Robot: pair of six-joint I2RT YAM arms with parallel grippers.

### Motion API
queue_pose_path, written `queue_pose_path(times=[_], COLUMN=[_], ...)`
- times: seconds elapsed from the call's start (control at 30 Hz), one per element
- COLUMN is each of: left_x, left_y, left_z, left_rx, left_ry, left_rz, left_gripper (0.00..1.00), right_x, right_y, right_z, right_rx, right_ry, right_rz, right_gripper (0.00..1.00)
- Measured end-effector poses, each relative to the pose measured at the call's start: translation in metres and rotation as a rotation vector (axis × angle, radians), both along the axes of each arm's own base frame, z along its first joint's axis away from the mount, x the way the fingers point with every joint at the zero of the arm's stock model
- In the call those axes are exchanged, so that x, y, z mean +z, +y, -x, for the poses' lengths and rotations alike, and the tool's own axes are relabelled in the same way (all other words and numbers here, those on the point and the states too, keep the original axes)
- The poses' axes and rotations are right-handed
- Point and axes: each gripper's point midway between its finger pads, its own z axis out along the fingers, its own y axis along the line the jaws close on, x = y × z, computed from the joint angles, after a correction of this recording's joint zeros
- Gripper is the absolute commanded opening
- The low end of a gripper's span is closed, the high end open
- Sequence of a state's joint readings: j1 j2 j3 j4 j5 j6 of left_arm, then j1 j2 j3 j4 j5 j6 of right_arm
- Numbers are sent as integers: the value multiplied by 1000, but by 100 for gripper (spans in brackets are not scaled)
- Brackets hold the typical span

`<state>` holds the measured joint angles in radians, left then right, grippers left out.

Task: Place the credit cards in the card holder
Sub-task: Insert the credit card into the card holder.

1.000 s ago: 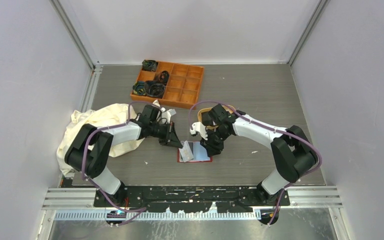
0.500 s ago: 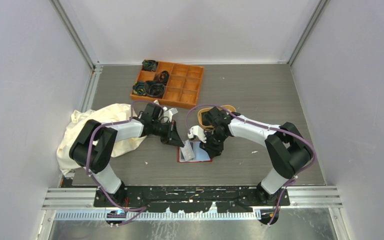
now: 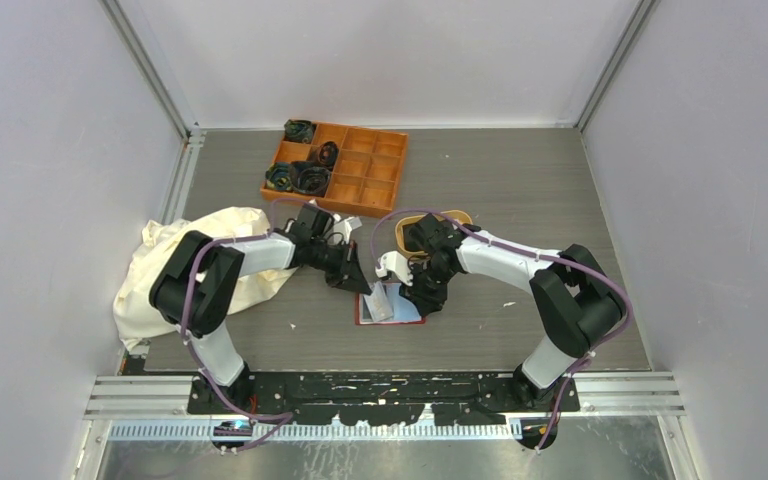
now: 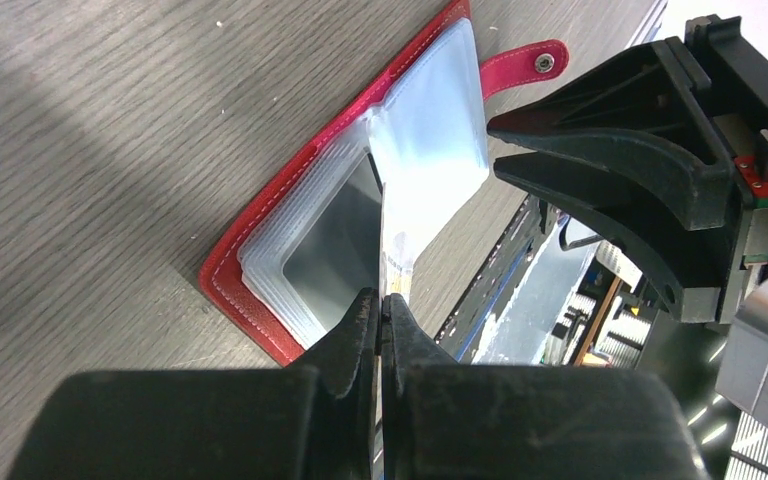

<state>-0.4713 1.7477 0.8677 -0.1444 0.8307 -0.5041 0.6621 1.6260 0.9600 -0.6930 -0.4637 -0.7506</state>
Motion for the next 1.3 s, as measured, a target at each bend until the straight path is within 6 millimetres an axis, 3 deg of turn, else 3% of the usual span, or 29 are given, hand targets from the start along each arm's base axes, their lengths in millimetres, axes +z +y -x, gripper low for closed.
queue_pose_path(times=[0.73, 1.3], left_x=[-7, -13], left_y=[-19, -17], left_z=[2, 3], left_rx=[-59, -48], left_ry=[23, 64], left_rz=[-31, -152], left_gripper=[0, 1], right_x=[-3, -3], right_y=[0, -1], right_z=[-1, -3], right_rx=[8, 9], right_ry=[-9, -28], right_rz=[26, 44], right_gripper=[33, 33])
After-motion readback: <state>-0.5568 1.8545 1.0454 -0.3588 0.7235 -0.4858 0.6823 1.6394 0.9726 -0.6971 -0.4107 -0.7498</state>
